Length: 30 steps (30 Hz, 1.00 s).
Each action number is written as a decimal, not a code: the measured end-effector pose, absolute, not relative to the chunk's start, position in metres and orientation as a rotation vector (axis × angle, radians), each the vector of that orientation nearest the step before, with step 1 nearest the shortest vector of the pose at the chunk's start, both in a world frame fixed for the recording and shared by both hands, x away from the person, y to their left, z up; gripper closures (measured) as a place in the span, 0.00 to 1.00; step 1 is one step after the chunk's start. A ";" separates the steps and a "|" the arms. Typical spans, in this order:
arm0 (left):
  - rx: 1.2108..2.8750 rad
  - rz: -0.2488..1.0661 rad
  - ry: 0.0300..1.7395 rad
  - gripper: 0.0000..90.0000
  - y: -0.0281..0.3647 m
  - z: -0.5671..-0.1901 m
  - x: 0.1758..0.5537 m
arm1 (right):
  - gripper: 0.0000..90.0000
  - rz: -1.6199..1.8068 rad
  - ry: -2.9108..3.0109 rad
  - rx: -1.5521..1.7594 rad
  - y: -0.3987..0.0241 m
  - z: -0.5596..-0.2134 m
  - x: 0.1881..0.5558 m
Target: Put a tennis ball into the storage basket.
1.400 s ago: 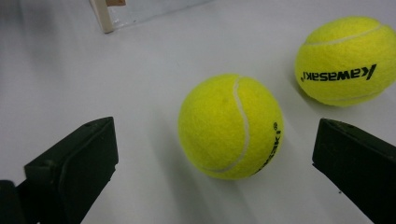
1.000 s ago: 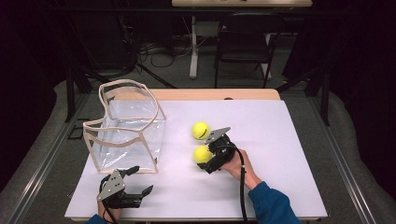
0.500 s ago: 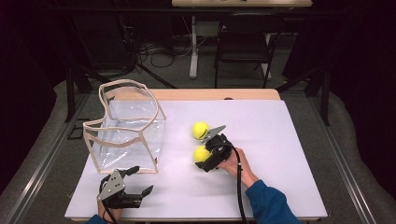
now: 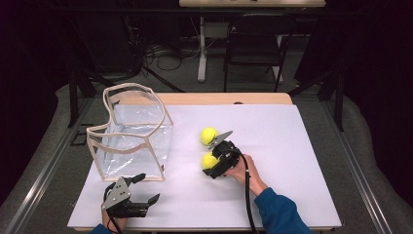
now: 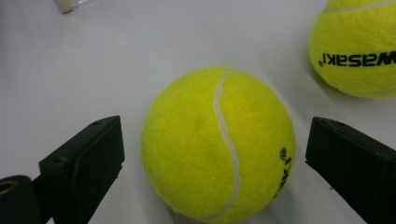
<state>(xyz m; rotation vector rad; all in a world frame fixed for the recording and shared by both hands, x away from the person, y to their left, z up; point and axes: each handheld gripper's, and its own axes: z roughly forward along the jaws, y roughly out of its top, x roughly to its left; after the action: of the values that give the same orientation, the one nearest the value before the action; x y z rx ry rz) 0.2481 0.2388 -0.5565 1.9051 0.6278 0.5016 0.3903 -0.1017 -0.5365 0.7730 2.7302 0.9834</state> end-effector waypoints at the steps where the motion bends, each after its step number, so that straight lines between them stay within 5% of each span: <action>1: 1.905 0.502 0.628 0.18 0.239 -0.556 0.248 | 0.05 0.983 2.730 0.773 -0.102 -0.537 0.390; 17: 1.908 0.500 0.626 0.18 0.239 -0.556 0.248 | 0.27 0.969 2.748 0.815 -0.101 -0.540 0.392; 30: 1.908 0.500 0.626 0.18 0.239 -0.556 0.248 | 0.29 0.960 2.748 0.809 -0.100 -0.538 0.391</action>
<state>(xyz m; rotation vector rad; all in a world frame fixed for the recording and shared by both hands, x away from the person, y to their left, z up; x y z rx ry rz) 0.2483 0.2386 -0.5565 1.9076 0.6257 0.5002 0.3908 -0.1001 -0.5381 0.8092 2.7481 0.9604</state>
